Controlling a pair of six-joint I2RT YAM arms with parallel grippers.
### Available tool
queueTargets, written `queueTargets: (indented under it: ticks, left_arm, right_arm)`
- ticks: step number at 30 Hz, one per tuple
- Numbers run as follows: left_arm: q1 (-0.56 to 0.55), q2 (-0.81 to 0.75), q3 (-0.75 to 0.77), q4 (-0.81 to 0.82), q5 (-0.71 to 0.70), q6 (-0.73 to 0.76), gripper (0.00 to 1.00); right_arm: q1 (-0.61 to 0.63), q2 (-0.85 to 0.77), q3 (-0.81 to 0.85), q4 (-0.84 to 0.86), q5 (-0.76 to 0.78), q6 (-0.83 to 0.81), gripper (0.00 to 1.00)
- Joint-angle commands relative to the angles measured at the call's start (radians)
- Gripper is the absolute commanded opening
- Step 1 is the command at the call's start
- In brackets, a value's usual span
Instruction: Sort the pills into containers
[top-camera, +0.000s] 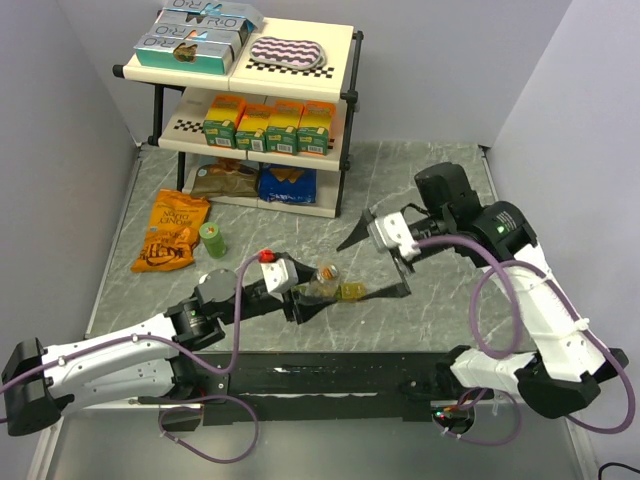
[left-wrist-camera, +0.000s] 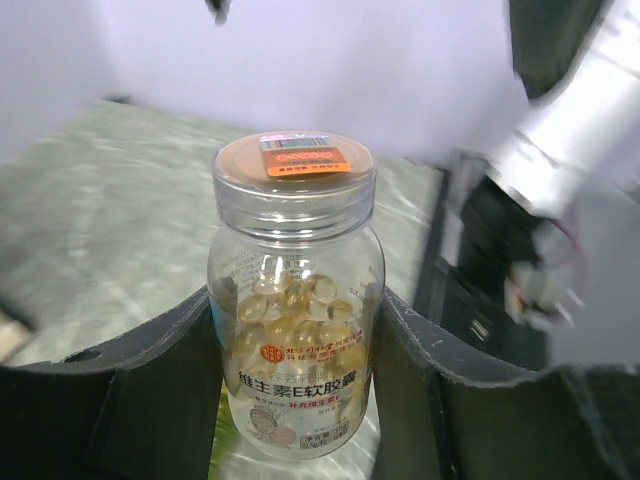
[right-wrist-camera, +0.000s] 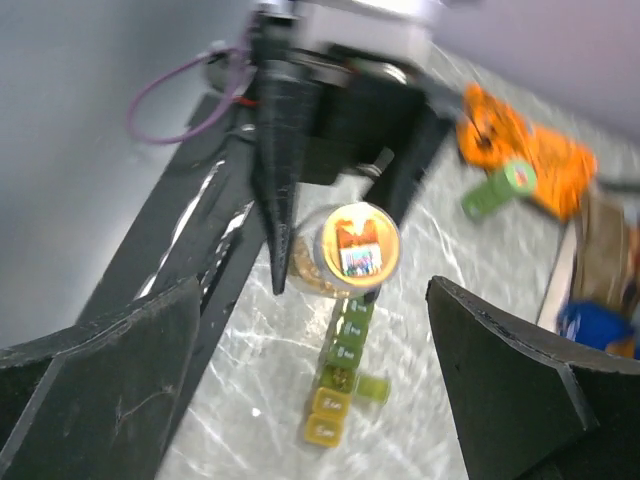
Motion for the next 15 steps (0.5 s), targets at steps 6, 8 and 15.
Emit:
queueTargets:
  ticks: [6, 8, 15]
  left_arm:
    - [0.017, 0.019, 0.104, -0.153, 0.333, 0.054, 0.01]
    - [0.022, 0.024, 0.107, -0.153, 0.34, 0.052, 0.01]
    - [0.036, 0.039, 0.109, -0.151, 0.353, 0.054, 0.01]
  right_arm:
    - [0.069, 0.157, 0.074, -0.441, -0.186, -0.533, 0.98]
    - [0.104, 0.16, 0.051, -0.44, -0.167, -0.514, 0.95]
    - [0.147, 0.152, 0.029, -0.407, -0.115, -0.424, 0.77]
